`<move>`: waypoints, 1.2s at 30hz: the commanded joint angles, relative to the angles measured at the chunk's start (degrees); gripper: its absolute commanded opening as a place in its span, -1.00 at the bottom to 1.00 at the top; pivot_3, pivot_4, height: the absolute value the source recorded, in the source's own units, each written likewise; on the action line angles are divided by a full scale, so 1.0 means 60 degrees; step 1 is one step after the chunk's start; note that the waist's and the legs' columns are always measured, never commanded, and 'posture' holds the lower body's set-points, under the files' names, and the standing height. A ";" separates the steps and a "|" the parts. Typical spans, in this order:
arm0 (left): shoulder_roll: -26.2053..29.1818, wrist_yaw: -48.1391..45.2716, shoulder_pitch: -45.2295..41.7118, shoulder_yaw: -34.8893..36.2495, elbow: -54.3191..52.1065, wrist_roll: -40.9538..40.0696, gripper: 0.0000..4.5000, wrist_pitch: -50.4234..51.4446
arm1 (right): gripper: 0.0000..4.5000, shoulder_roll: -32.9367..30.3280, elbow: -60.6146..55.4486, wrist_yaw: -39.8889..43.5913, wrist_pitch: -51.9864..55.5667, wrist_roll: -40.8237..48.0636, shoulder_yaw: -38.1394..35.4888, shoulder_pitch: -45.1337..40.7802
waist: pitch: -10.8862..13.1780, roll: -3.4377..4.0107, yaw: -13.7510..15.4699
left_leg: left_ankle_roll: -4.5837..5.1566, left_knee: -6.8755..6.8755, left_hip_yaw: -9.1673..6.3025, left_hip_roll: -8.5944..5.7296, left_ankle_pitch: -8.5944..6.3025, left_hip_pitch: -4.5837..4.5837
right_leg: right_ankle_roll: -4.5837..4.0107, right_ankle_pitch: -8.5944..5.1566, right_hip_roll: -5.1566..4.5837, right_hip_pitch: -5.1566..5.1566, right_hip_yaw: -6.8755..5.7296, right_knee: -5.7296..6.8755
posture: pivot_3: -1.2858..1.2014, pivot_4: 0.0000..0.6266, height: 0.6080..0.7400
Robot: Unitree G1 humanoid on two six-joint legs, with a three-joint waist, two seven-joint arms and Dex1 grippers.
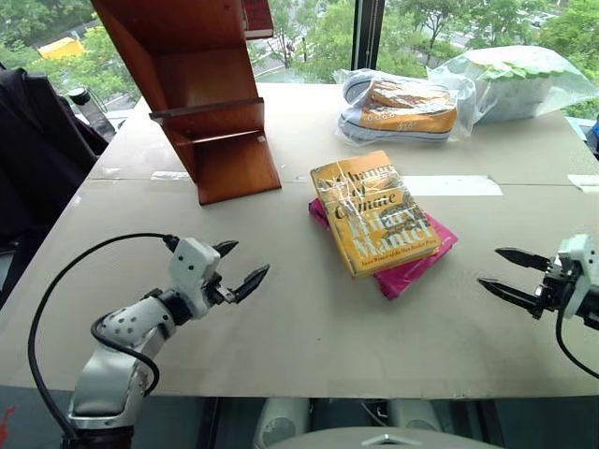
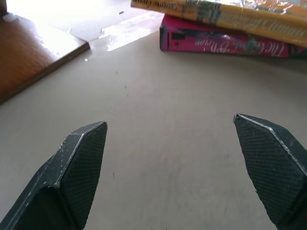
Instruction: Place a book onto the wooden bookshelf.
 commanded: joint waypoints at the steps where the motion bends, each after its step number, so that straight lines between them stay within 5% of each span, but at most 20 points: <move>1: 0.0403 -0.0455 -0.0286 0.0596 -0.0672 -0.0941 0.94 0.0359 | 1.00 0.0493 -0.0620 -0.1524 -0.0015 -0.0190 -0.0036 -0.0707 | 0.0000 0.0004 0.0007 | 0.0000 0.0000 0.0001 0.0001 0.0000 0.0000 | 0.0002 -0.0001 0.0001 -0.0002 0.0000 0.0001 | 0.03 -0.52 0.28; 9: 0.1385 -0.1334 -0.0035 0.1261 -0.1699 -0.2213 0.94 0.1155 | 1.00 0.0879 -0.0119 -0.2801 -0.0173 -0.1128 0.0526 -0.1948 | 0.0004 -0.0003 0.0030 | -0.0002 -0.0003 0.0011 -0.0010 0.0001 -0.0021 | -0.0025 0.0012 -0.0005 -0.0003 0.0001 -0.0020 | 0.03 -0.52 0.28; 18: 0.2429 -0.1900 -0.0151 0.2039 -0.2067 -0.3075 1.00 0.1902 | -0.94 0.1426 0.1115 -0.3201 -0.0322 -0.1918 0.1458 -0.3281 | 0.0007 -0.0001 0.0003 | -0.0003 -0.0001 0.0007 -0.0002 0.0003 -0.0006 | -0.0020 0.0011 0.0015 -0.0005 0.0001 -0.0004 | 0.03 -0.52 0.28; 36: 0.2647 -0.2006 0.0263 0.2517 -0.2331 -0.3065 1.00 0.2158 | -0.98 0.2525 0.0760 -0.2191 0.0544 -0.1169 0.2352 -0.3830 | 0.0009 -0.0001 -0.0009 | -0.0006 -0.0003 0.0013 0.0004 0.0004 -0.0015 | -0.0026 0.0014 0.0018 -0.0014 0.0006 -0.0006 | 0.03 -0.52 0.28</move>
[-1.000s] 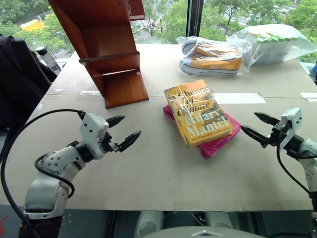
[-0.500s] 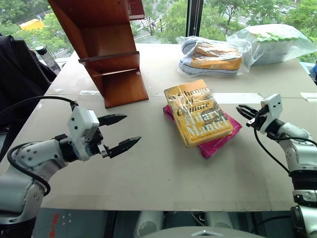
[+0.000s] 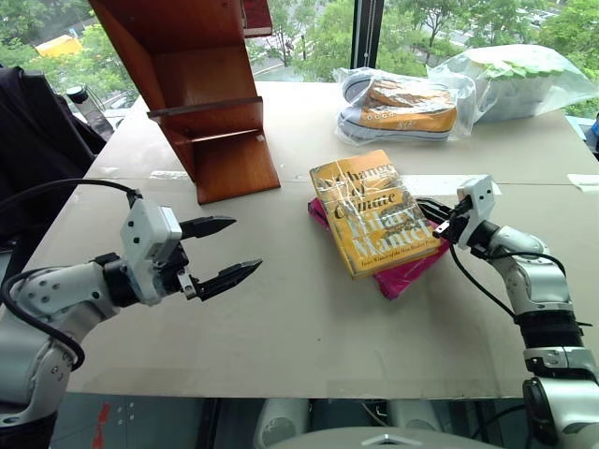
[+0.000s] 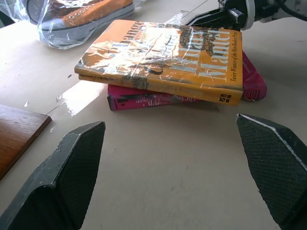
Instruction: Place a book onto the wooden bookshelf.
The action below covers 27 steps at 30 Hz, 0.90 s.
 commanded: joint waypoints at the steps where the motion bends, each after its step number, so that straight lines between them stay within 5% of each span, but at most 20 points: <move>1: 0.0113 -0.0034 0.0067 0.0402 -0.0361 -0.0091 1.00 -0.0043 | -0.98 0.0074 -0.0528 0.0666 0.0390 0.0591 0.0100 -0.0074 | 0.0000 0.0000 0.0000 | 0.0000 0.0000 0.0000 0.0000 0.0000 -0.0001 | 0.0000 0.0000 0.0000 0.0000 0.0000 0.0000 | 0.03 -0.52 0.28; 13: -0.0065 0.0239 0.0335 0.0422 -0.0541 -0.0096 1.00 0.0009 | -0.98 0.0084 -0.0638 0.1353 0.0561 0.0792 0.0423 0.0066 | 0.0001 0.0001 0.0002 | 0.0000 -0.0002 0.0001 0.0001 0.0000 0.0000 | 0.0000 0.0000 0.0000 -0.0003 0.0000 0.0001 | 0.03 -0.52 0.28; 19: -0.1122 0.2052 0.0018 -0.0421 -0.0532 -0.0488 1.00 0.1161 | -0.98 -0.0563 -0.0447 0.2179 -0.0159 0.1223 -0.0331 0.0277 | 0.0007 -0.0009 0.0052 | 0.0000 0.0000 -0.0002 -0.0004 0.0000 -0.0002 | 0.0002 0.0001 -0.0006 0.0001 0.0000 0.0000 | 0.03 -0.52 0.28; 23: -0.2740 0.4217 -0.1382 -0.0881 0.0873 -0.2633 1.00 0.3407 | -0.98 -0.2008 -0.1012 0.4080 0.0826 0.2197 -0.0671 0.0876 | 0.0013 -0.0014 0.0107 | 0.0001 0.0007 -0.0013 -0.0013 0.0001 0.0002 | 0.0004 0.0002 -0.0012 0.0020 -0.0004 -0.0001 | 0.03 -0.52 0.28; 27: -0.3531 0.4997 -0.2565 -0.1295 0.2149 -0.3455 1.00 0.4708 | -0.45 -0.3145 -0.2116 0.5126 0.1733 0.2824 -0.0613 0.1517 | 0.0023 -0.0041 0.0010 | 0.0002 0.0018 -0.0037 -0.0020 0.0002 0.0010 | 0.0044 0.0025 -0.0005 0.0033 -0.0022 0.0011 | 0.03 -0.52 0.28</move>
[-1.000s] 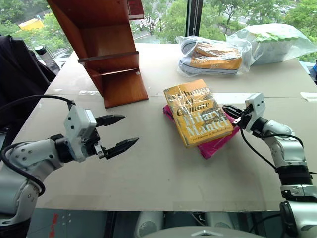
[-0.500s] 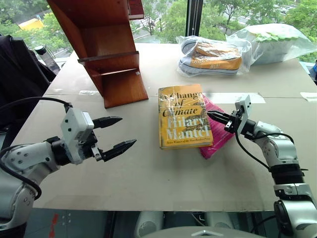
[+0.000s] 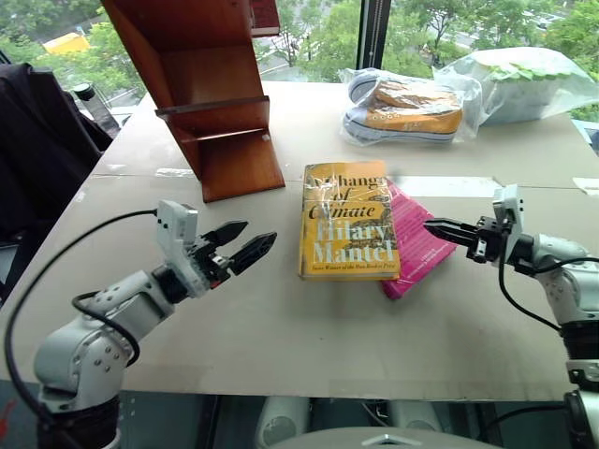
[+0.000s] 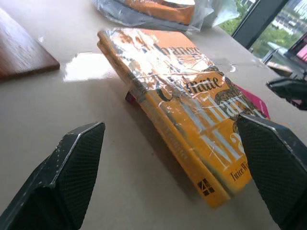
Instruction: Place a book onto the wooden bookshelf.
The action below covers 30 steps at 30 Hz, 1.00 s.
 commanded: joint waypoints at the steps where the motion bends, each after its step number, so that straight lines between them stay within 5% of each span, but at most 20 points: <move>1: -0.0397 0.0680 -0.0921 -0.0299 0.0993 -0.0727 1.00 0.1026 | -0.21 -0.0766 -0.1266 0.0877 0.0817 0.0825 -0.0238 0.0363 | 0.0010 -0.0016 -0.0056 | 0.0000 -0.0001 0.0003 -0.0008 0.0000 0.0004 | 0.0000 0.0000 0.0005 -0.0001 0.0003 0.0000 | 0.03 -0.52 0.28; 7: -0.0714 0.0847 -0.2174 -0.0706 0.2872 -0.0725 1.00 0.2093 | 0.97 -0.1543 -0.2234 0.0898 0.1578 0.1583 -0.0843 0.0615 | 0.0017 -0.0028 -0.0092 | 0.0000 -0.0001 -0.0005 0.0003 0.0000 0.0015 | -0.0002 -0.0001 0.0031 -0.0001 0.0005 0.0007 | 0.03 -0.52 0.28; 20: -0.1700 0.0307 -0.4059 -0.0713 0.6410 -0.0544 1.00 0.3394 | 0.97 -0.1724 -0.1579 0.1111 0.1019 0.1249 -0.0838 -0.0157 | 0.0014 -0.0037 0.0079 | 0.0000 0.0017 -0.0011 -0.0059 0.0003 0.0029 | -0.0018 -0.0010 -0.0036 0.0040 0.0007 0.0000 | 0.03 -0.52 0.28; 28: -0.1982 -0.0706 -0.4240 -0.0698 0.6398 -0.0954 1.00 0.4436 | 0.97 -0.1613 -0.1545 0.1091 0.0892 0.1152 -0.0744 -0.0209 | 0.0015 -0.0038 0.0052 | -0.0001 0.0016 -0.0015 -0.0064 0.0003 -0.0006 | 0.0027 0.0011 -0.0040 0.0030 0.0007 -0.0022 | 0.03 -0.52 0.28; 30: -0.2064 -0.0686 -0.4319 -0.0665 0.6498 -0.0823 0.77 0.4406 | 1.00 -0.1601 -0.1529 0.1082 0.0881 0.1144 -0.0748 -0.0241 | 0.0015 -0.0038 0.0036 | -0.0001 0.0015 -0.0016 -0.0065 0.0003 -0.0007 | 0.0028 0.0011 -0.0041 0.0030 0.0006 -0.0024 | 0.03 -0.52 0.28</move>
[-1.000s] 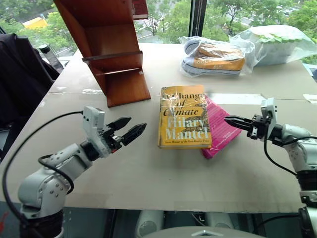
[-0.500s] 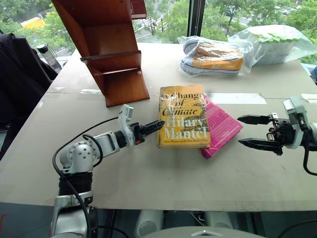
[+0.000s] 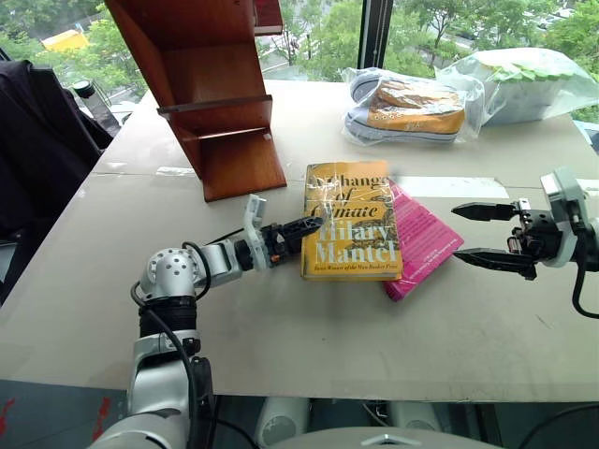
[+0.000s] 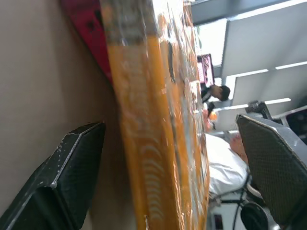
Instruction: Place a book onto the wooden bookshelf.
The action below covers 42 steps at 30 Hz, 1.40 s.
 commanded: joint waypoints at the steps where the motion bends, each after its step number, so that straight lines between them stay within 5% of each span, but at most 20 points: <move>1: -0.0164 -0.0141 -0.0038 -0.0060 0.0017 0.0067 0.64 0.0193 | 1.00 -0.0010 -0.0040 0.0074 -0.0185 -0.0011 -0.0100 -0.0191 | 0.0003 -0.0003 -0.0023 | 0.0000 -0.0001 0.0000 -0.0001 0.0000 0.0001 | 0.0000 0.0000 0.0000 0.0000 0.0000 0.0001 | 0.03 -0.52 0.28; 7: -0.0134 0.0034 -0.0357 0.0613 -0.0758 -0.0532 -0.67 0.0254 | 1.00 -0.0026 0.0050 0.0106 -0.0252 -0.0042 -0.0124 -0.0168 | 0.0013 -0.0018 -0.0064 | 0.0000 -0.0001 -0.0006 0.0005 0.0000 0.0006 | -0.0020 -0.0009 0.0002 -0.0007 -0.0002 0.0013 | 0.03 -0.52 0.28; 9: -0.0037 0.0144 -0.0407 0.0751 -0.1525 -0.0813 -0.90 0.0348 | 1.00 -0.0015 0.0090 0.0111 -0.0292 -0.0050 -0.0127 -0.0158 | 0.0020 -0.0027 -0.0066 | 0.0000 -0.0001 -0.0005 0.0010 0.0000 0.0005 | -0.0021 -0.0009 0.0002 -0.0009 -0.0002 0.0013 | 0.03 -0.52 0.28; 14: 0.0796 -0.0155 -0.0628 0.0167 -0.4861 -0.0392 -0.90 -0.0735 | 1.00 0.0036 0.0414 0.0079 -0.0518 -0.0132 -0.0240 -0.0286 | 0.0046 -0.0052 -0.0055 | -0.0005 -0.0006 -0.0004 0.0029 0.0001 -0.0011 | -0.0017 -0.0006 -0.0003 -0.0016 0.0001 0.0002 | 0.03 -0.52 0.28; 20: 0.2892 -0.1031 -0.2679 -0.2630 -0.7074 0.3938 -0.90 -0.4791 | 1.00 0.0132 0.1413 0.0127 -0.1024 -0.0248 -0.0423 -0.0970 | 0.0056 -0.0052 0.0006 | -0.0011 -0.0013 0.0007 -0.0011 0.0005 -0.0010 | -0.0045 -0.0019 -0.0010 -0.0011 0.0004 -0.0015 | 0.03 -0.52 0.28; 26: 0.4668 -0.1092 -0.4706 -0.5227 -0.5691 0.9453 -0.90 -0.9033 | 1.00 0.0461 0.1844 -0.0045 -0.0865 0.0186 -0.0652 -0.1752 | 0.0064 -0.0038 -0.0070 | -0.0008 -0.0043 0.0020 -0.0009 0.0004 -0.0002 | -0.0032 -0.0014 0.0003 -0.0011 0.0019 -0.0033 | 0.03 -0.52 0.28; 31: 0.6096 -0.0742 -0.5772 -0.5761 -0.3514 1.2944 -0.90 -1.1734 | 1.00 0.1165 0.1905 -0.1203 -0.0502 0.0788 -0.1126 -0.2726 | 0.0107 -0.0030 -0.0075 | -0.0008 -0.0053 0.0043 0.0010 0.0005 -0.0020 | 0.0003 -0.0001 0.0026 -0.0046 0.0003 -0.0008 | 0.03 -0.52 0.28; 42: 0.6672 -0.1001 -0.6274 -0.5595 -0.1561 1.5498 -0.90 -1.3685 | 1.00 0.1859 0.1921 -0.2316 0.0535 0.1873 -0.1677 -0.3808 | 0.0157 -0.0011 -0.0043 | -0.0007 -0.0008 0.0093 0.0009 0.0006 -0.0143 | 0.0021 0.0003 0.0018 -0.0167 0.0020 0.0022 | 0.03 -0.52 0.28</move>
